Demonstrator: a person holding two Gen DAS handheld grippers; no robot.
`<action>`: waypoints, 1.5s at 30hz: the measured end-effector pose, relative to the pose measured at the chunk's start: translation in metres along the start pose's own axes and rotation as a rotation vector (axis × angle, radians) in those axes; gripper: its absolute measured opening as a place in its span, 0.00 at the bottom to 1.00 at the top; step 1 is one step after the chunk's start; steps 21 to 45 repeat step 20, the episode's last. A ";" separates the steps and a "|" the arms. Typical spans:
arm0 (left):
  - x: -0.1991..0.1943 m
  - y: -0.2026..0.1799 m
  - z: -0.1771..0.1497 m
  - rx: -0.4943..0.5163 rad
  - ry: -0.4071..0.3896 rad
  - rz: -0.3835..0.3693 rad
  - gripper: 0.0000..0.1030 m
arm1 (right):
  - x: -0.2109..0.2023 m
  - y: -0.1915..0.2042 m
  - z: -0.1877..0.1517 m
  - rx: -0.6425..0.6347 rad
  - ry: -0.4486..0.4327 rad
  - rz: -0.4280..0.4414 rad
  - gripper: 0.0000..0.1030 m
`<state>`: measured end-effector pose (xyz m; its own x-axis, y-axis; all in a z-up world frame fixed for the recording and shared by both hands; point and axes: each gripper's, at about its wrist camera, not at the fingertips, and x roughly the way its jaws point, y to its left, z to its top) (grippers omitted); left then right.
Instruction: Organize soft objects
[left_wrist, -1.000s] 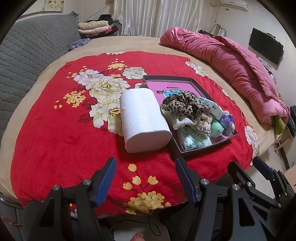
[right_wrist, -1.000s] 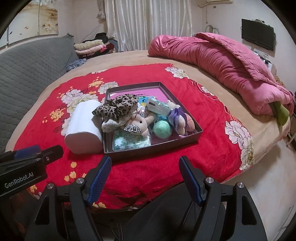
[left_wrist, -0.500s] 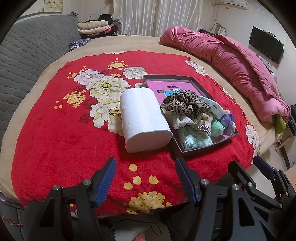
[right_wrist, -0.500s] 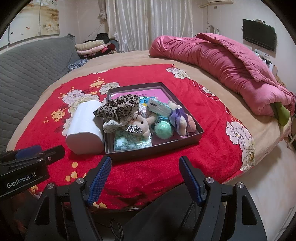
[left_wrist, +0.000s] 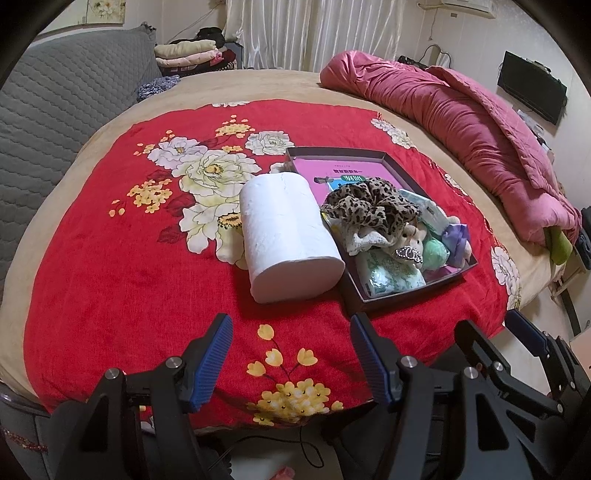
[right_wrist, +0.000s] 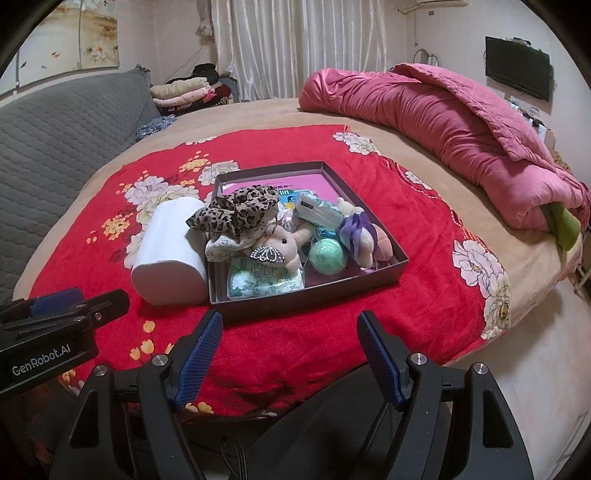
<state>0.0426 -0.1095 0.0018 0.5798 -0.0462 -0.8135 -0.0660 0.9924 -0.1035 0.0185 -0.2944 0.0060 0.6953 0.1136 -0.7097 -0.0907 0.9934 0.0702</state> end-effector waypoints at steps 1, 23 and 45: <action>0.000 -0.001 0.000 0.000 0.001 0.000 0.64 | 0.000 0.000 0.000 0.000 0.000 0.000 0.74; 0.016 0.010 -0.003 -0.023 0.044 -0.004 0.64 | 0.003 -0.001 0.000 -0.005 -0.002 0.003 0.74; 0.016 0.010 -0.003 -0.023 0.044 -0.004 0.64 | 0.003 -0.001 0.000 -0.005 -0.002 0.003 0.74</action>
